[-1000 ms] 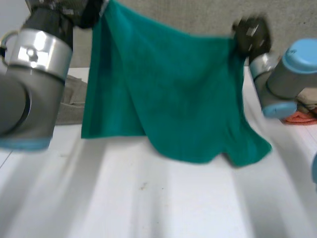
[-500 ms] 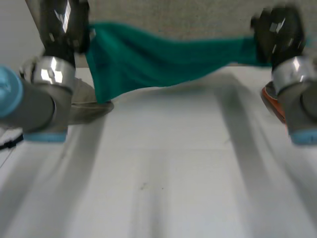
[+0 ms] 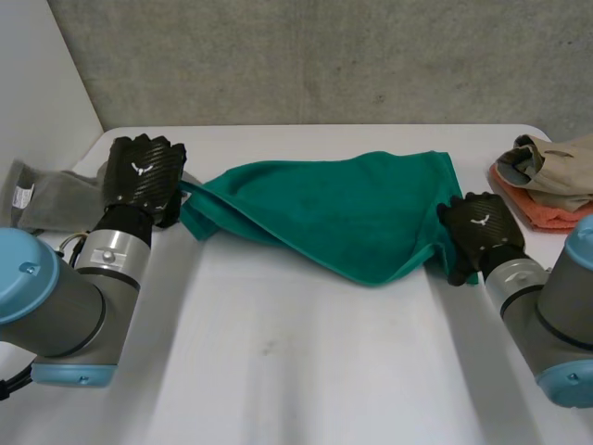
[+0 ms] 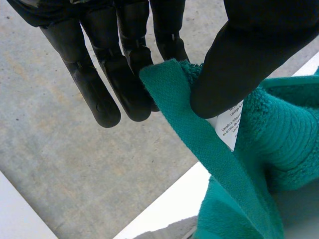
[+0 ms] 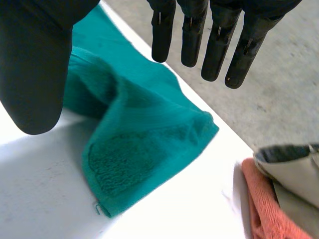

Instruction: Fold the laundry.

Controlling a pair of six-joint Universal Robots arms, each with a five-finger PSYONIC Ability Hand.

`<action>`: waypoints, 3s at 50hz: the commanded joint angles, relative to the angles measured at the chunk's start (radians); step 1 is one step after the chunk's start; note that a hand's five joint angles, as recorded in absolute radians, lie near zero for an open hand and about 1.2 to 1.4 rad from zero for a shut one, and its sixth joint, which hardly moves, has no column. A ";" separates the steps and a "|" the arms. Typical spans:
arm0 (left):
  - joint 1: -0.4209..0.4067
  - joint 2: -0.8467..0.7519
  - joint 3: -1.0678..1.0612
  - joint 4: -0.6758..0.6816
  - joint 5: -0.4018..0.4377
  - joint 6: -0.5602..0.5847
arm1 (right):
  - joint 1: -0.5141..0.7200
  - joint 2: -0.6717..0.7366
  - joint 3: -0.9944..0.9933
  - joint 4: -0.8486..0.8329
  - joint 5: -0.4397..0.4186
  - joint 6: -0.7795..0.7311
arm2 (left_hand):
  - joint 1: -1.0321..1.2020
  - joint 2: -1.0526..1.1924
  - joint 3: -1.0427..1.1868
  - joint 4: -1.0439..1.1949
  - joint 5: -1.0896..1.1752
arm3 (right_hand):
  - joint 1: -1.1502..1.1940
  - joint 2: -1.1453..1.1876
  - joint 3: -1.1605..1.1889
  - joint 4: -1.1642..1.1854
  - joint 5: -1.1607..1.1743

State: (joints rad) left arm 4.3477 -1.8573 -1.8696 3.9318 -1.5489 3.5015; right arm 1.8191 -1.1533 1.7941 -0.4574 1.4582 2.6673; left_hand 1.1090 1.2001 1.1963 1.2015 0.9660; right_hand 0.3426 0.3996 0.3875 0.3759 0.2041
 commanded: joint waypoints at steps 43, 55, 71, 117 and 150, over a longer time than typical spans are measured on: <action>0.029 0.027 -0.003 0.000 0.001 -0.002 | -0.024 0.290 -0.355 0.267 -0.012 0.565 | 0.287 0.196 0.200 0.195 0.256 | 0.306 0.249 0.261 0.273 0.270; 0.029 0.029 -0.005 -0.005 0.000 0.001 | -0.029 0.317 -0.421 0.218 0.050 0.550 | 0.287 0.196 0.200 0.195 0.256 | 1.054 0.997 1.009 1.020 1.018; 0.047 0.233 -0.043 -0.535 0.003 0.118 | -0.142 -0.101 -0.145 0.601 -0.009 -0.416 | 0.287 0.196 0.200 0.195 0.256 | 1.054 0.997 1.009 1.020 1.018; -0.022 -0.382 0.383 -0.230 -0.183 0.396 | -0.101 0.343 -0.467 0.051 -0.026 -0.679 | 0.287 0.196 0.200 0.195 0.256 | 1.054 0.997 1.009 1.020 1.018; -0.086 -0.102 0.075 -0.227 -0.168 0.292 | -0.330 -0.011 -0.130 0.418 -0.217 -0.251 | -0.934 -1.026 -1.022 -1.027 -0.966 | -0.117 -0.174 -0.162 -0.150 -0.153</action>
State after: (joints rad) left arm 4.2672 -1.9794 -1.7496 3.7043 -1.7173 3.8530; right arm 1.5557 -1.1701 1.6027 -0.0551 1.2819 2.4748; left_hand 0.1969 0.2055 0.2130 0.2045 0.0472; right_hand 0.2020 0.2217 0.2135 0.2336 0.0663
